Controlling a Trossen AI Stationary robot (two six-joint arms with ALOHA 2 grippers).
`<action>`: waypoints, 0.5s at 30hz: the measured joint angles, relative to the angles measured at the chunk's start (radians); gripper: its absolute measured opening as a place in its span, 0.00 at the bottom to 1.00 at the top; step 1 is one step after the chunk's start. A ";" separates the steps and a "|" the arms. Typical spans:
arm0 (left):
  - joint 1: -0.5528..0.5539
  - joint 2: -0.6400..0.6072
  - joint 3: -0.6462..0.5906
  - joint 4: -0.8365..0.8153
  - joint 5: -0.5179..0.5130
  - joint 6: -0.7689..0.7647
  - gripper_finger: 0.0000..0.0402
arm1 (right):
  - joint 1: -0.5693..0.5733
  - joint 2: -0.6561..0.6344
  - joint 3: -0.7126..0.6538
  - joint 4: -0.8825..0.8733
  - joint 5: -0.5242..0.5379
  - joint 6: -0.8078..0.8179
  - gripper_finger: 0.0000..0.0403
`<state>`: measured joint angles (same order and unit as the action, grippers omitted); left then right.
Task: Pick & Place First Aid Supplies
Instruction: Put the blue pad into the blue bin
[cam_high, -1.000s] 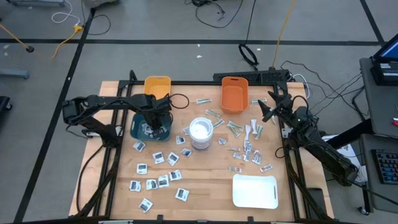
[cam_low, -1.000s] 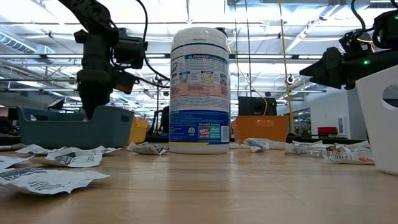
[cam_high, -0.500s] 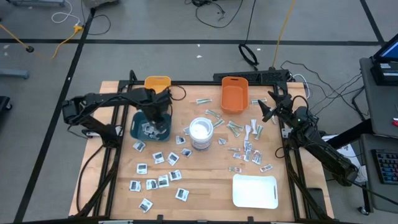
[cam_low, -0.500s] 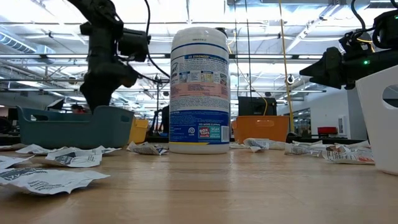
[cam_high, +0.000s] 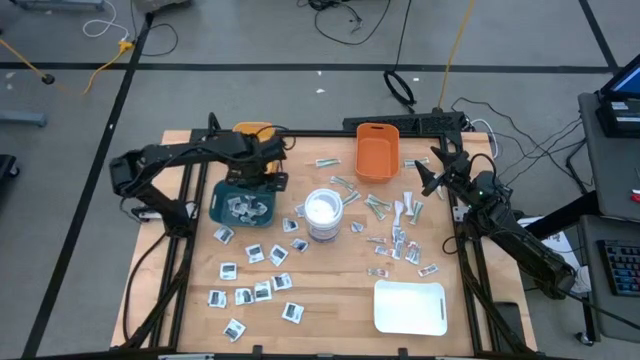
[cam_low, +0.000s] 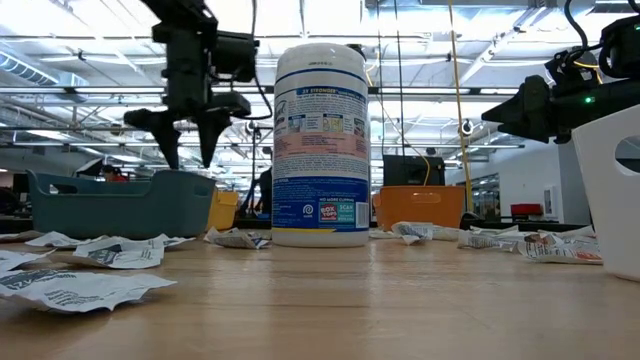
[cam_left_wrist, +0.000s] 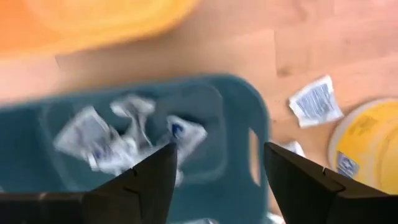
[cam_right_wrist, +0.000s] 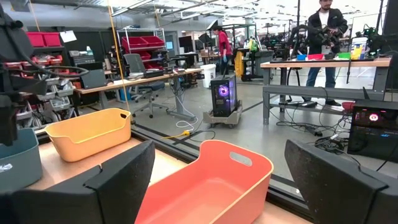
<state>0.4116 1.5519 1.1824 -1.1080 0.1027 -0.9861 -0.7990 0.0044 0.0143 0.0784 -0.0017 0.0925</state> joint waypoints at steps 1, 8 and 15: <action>-0.012 0.024 0.029 -0.021 0.001 -0.021 0.59 | 0.000 0.000 0.000 0.000 0.000 0.000 0.89; -0.059 0.218 0.260 -0.160 0.022 -0.095 0.59 | 0.000 0.000 0.000 0.000 0.000 0.000 0.89; -0.084 0.375 0.470 -0.207 0.038 -0.108 0.59 | 0.000 0.000 0.000 0.000 0.000 0.000 0.89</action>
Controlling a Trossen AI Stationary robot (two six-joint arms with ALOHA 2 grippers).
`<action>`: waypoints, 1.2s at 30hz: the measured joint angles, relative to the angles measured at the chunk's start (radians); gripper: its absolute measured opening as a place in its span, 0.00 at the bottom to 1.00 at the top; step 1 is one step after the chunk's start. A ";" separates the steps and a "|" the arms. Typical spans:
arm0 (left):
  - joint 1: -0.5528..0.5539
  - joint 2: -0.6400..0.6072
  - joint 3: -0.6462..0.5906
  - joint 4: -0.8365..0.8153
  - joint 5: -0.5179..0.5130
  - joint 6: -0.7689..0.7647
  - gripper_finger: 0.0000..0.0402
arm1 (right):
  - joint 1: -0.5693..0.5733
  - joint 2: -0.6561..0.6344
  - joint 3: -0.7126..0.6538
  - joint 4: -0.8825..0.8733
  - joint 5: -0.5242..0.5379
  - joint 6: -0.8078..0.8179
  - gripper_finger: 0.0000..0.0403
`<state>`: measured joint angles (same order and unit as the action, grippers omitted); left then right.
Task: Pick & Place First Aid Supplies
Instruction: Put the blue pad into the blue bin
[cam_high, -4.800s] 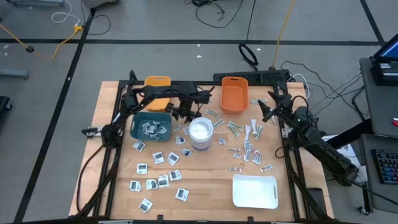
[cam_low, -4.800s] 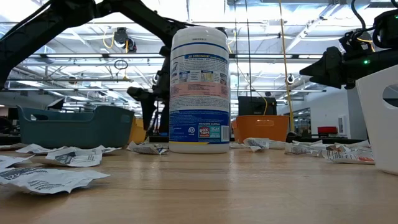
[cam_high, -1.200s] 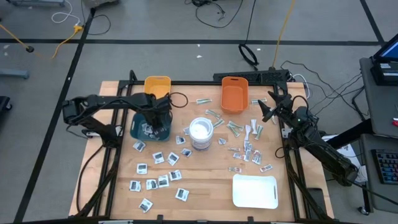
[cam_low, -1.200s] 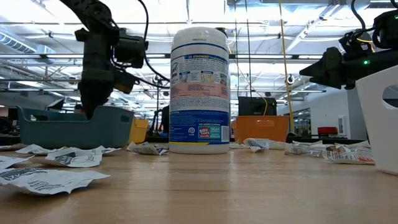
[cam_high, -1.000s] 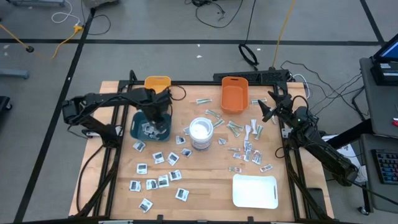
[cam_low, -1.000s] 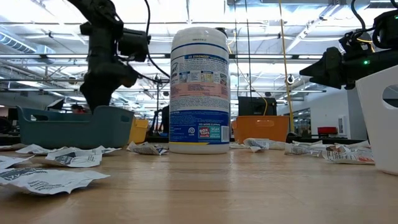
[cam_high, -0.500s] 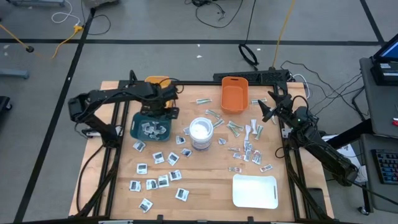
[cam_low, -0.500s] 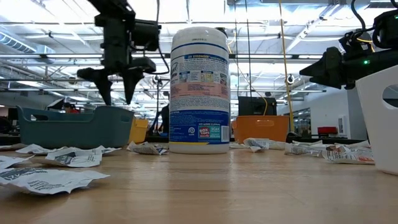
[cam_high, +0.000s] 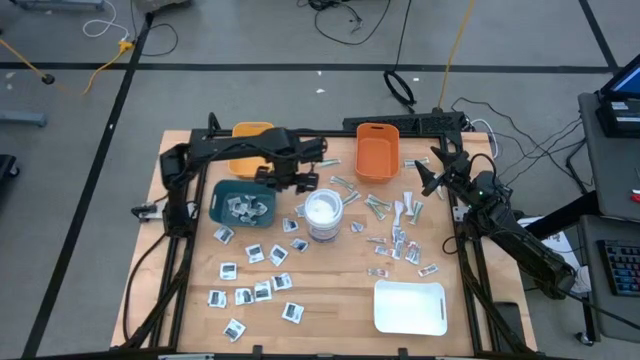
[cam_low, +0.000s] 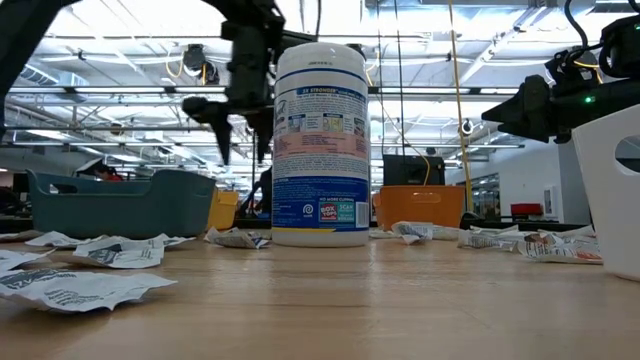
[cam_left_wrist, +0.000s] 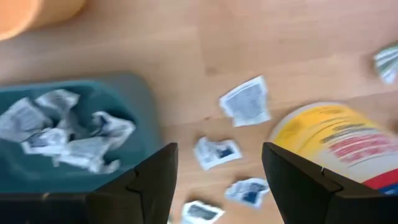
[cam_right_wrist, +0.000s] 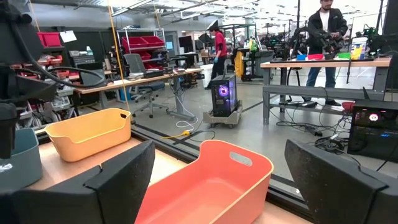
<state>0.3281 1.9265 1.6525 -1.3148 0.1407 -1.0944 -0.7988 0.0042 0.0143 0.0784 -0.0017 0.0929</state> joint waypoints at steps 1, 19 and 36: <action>-0.001 0.018 0.022 -0.002 0.000 -0.007 0.59 | 0.000 0.000 0.000 0.000 0.000 0.000 0.89; -0.037 0.233 0.075 0.080 0.042 -0.064 0.60 | 0.000 0.000 0.000 0.000 0.000 0.000 0.89; -0.024 0.326 0.067 0.159 0.100 -0.036 0.54 | 0.000 0.000 0.000 0.001 0.000 0.000 0.89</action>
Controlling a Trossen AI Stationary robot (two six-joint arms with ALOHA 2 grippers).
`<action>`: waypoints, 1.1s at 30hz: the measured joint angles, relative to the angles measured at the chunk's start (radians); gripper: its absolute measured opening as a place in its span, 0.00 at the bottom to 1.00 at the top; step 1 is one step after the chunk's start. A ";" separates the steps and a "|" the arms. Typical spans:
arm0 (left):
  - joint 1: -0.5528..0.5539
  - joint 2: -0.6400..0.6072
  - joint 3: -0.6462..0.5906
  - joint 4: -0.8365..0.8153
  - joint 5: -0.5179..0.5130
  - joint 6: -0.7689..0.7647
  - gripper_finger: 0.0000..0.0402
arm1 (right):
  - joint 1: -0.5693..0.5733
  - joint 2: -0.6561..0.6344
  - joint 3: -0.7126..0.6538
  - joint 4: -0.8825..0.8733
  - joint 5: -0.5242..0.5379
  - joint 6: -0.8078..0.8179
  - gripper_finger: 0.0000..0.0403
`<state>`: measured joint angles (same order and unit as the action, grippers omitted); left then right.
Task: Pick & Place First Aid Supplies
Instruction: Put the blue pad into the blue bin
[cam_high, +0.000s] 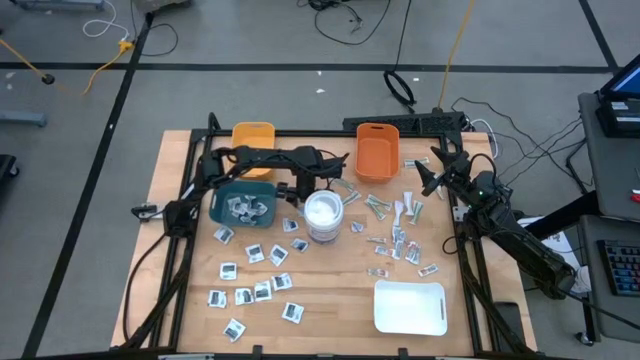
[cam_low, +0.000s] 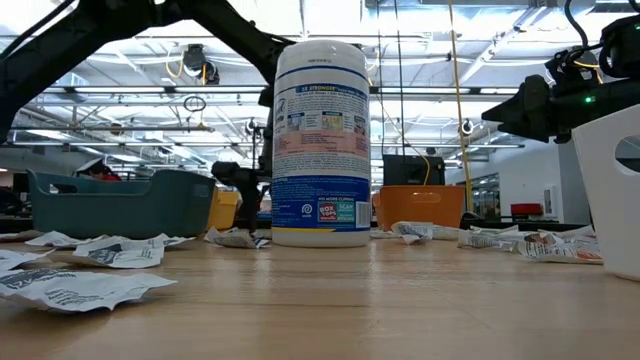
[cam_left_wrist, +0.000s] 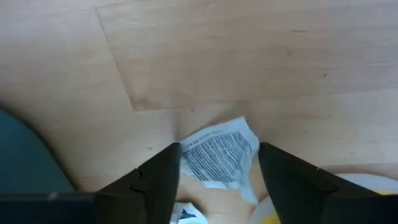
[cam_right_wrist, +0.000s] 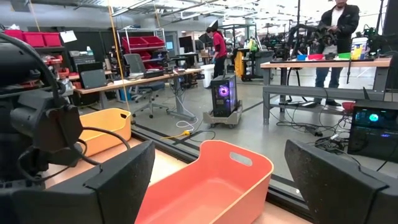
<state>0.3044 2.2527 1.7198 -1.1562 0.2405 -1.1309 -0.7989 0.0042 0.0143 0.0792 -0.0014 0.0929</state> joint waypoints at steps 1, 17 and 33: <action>0.003 0.000 -0.002 0.000 0.001 0.003 0.50 | 0.000 0.000 0.000 0.000 0.000 0.000 0.89; 0.061 -0.021 -0.012 -0.009 0.029 0.191 0.01 | 0.000 0.000 0.000 0.000 0.000 0.000 0.89; 0.134 -0.241 -0.010 -0.001 0.030 0.337 0.01 | 0.000 0.000 0.000 0.000 0.000 0.000 0.89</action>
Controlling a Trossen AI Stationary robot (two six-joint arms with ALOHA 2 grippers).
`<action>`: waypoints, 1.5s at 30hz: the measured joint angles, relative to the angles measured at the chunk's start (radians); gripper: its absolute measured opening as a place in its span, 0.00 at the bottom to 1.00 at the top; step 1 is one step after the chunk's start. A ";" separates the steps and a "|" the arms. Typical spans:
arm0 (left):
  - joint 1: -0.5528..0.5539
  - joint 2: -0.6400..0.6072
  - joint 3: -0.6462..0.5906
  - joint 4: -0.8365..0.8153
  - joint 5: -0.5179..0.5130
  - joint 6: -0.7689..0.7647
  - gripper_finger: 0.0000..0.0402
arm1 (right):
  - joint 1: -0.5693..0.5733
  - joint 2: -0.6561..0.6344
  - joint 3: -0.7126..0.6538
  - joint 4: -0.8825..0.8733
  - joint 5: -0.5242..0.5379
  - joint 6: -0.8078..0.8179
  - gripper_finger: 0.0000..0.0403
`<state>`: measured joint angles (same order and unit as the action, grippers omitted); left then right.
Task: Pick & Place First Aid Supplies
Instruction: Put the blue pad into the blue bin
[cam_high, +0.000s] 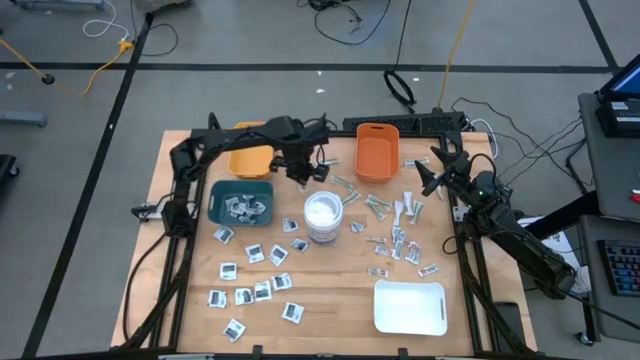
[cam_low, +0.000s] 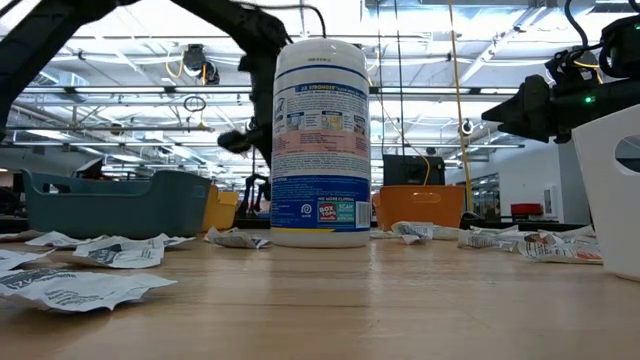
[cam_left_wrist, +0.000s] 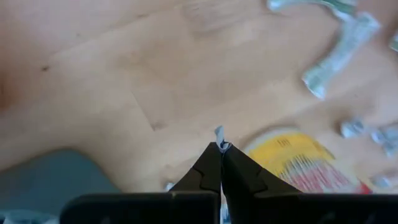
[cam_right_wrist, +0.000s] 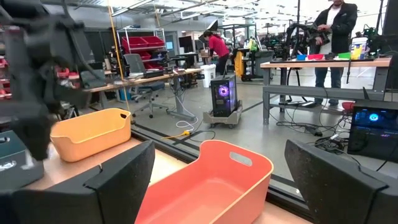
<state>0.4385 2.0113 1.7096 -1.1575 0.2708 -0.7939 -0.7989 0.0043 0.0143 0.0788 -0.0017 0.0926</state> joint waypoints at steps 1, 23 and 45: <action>0.000 -0.015 0.000 -0.002 0.001 0.015 0.01 | 0.000 0.000 0.000 0.000 0.000 0.000 0.89; 0.016 -0.459 -0.482 0.030 -0.072 0.267 0.00 | 0.000 0.000 0.000 0.000 0.000 0.000 0.89; 0.004 -0.626 -0.863 0.178 -0.140 0.249 0.04 | 0.000 0.000 0.000 0.000 0.000 0.000 0.89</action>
<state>0.4421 1.3857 0.8463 -0.9793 0.1310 -0.5448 -0.7988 0.0040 0.0143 0.0785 -0.0019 0.0927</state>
